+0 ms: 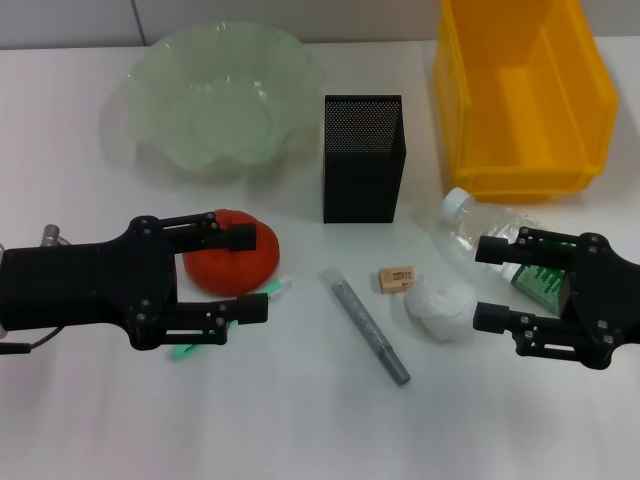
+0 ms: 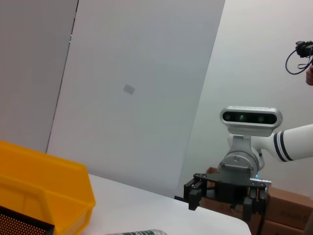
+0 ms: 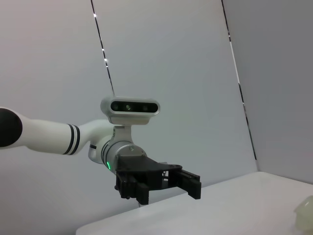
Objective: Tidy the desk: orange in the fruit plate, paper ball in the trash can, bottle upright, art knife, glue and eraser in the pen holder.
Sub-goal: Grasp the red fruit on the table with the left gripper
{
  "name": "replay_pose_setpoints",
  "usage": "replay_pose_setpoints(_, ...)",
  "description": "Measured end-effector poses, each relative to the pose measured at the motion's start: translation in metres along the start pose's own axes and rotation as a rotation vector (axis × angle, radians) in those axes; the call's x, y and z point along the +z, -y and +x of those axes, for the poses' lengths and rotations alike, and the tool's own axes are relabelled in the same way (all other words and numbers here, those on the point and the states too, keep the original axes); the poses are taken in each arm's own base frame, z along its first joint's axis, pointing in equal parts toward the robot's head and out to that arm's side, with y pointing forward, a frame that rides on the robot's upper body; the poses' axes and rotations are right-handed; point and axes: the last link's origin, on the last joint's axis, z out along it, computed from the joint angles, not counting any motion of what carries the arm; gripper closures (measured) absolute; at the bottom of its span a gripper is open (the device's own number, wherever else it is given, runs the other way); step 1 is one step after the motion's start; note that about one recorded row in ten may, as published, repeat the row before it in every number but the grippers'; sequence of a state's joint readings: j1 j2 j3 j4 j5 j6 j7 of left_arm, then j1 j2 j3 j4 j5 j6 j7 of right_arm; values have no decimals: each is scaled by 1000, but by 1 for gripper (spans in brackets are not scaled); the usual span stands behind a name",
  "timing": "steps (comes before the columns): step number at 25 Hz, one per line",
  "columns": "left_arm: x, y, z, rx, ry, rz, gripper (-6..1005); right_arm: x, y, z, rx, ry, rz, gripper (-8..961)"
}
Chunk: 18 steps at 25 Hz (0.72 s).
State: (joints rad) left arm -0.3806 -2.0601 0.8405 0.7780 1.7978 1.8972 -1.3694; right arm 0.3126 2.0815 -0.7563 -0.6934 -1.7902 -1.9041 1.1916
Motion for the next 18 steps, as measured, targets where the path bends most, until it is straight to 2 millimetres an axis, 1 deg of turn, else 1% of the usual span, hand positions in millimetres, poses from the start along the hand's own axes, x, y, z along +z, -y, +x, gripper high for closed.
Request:
replay_pose_setpoints(10, 0, 1, -1, 3, -3, 8, 216, 2, 1, 0, 6, 3, -1, 262)
replay_pose_setpoints(16, -1, 2, 0, 5, -5, 18, 216, 5, 0, 5, 10, 17, -6, 264)
replay_pose_setpoints(18, -3, 6, -1, 46, -18, 58, 216, 5, 0, 7, 19, 16, 4, 265)
